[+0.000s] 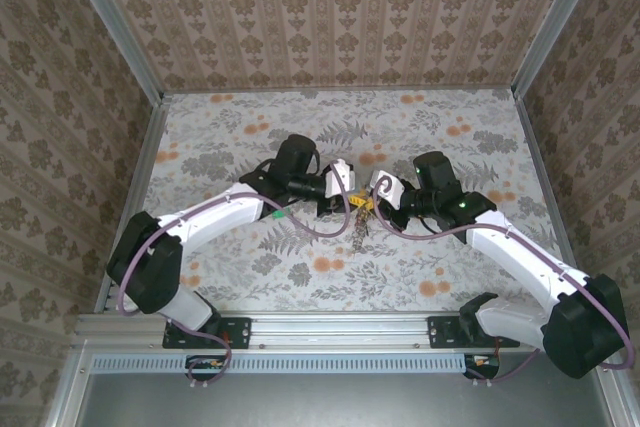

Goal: Put the keys on the keyring

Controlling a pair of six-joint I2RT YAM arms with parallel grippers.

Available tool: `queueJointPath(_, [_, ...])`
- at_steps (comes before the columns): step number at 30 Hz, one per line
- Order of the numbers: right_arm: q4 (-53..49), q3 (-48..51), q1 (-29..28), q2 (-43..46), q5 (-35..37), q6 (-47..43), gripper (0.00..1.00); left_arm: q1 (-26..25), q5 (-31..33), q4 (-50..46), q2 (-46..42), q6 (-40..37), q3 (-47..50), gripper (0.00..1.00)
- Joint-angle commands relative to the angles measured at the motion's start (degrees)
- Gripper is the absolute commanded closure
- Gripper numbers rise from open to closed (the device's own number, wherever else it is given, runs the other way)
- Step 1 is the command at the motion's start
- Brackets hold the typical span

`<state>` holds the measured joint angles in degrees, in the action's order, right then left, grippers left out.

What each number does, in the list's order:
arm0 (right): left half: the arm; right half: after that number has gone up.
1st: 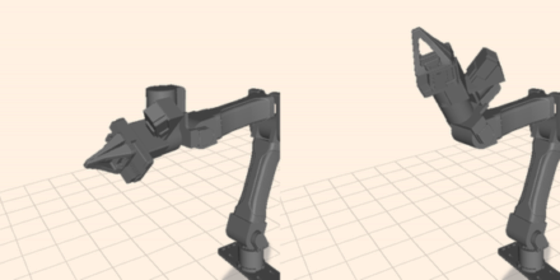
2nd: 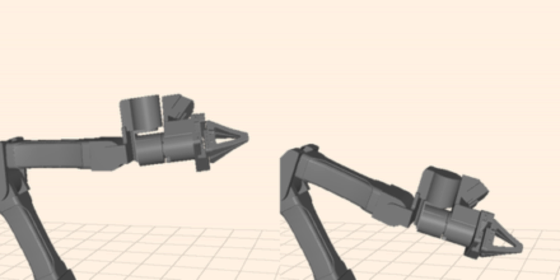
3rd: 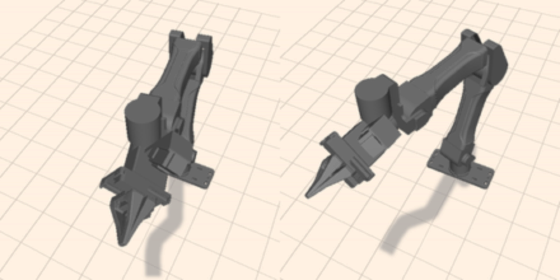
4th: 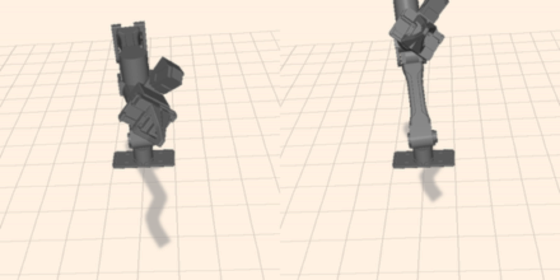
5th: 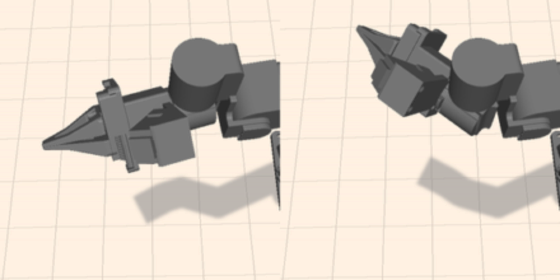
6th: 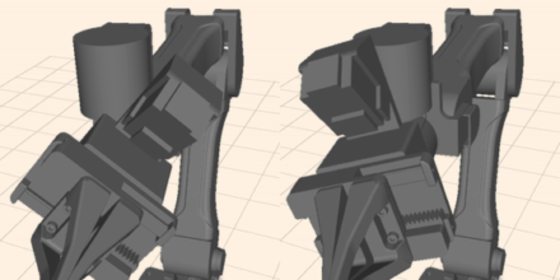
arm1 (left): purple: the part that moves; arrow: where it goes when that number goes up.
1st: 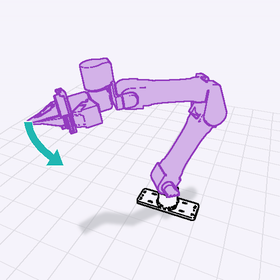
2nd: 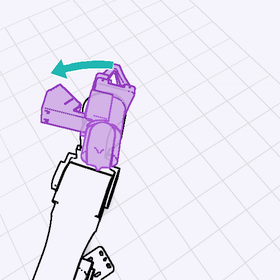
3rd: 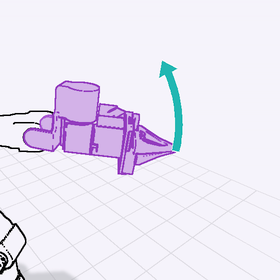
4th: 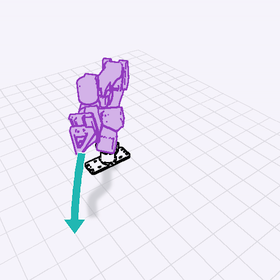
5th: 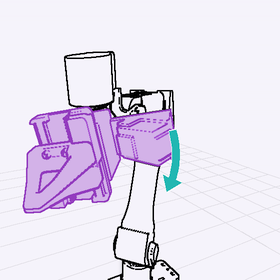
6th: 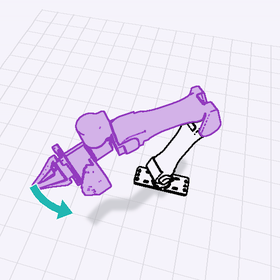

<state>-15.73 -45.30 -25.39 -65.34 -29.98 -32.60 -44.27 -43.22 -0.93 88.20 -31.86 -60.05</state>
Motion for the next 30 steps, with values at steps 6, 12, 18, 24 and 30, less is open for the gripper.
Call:
queueJointPath(6, [4.31,-0.76,-0.39,-0.09,-0.92,0.38,1.00,-0.27,0.16,-5.17,2.44,-2.64,-2.45,0.79])
queueJointPath(12, [3.95,-1.07,-0.37,-0.18,-1.49,0.31,1.00,-0.20,0.34,-5.60,2.66,-2.97,-2.81,0.87])
queueJointPath(18, [4.71,-0.52,-0.37,1.32,-1.13,0.26,0.99,0.13,-1.50,-5.69,2.70,-2.76,-3.01,1.00])
queueJointPath(24, [9.42,3.92,1.07,2.62,-1.53,2.90,0.91,1.49,-6.33,9.41,0.54,6.25,2.72,1.00])
queueJointPath(30, [15.11,6.36,2.74,2.38,-5.54,6.60,0.86,1.84,-9.89,20.00,-0.39,10.89,6.64,1.00])
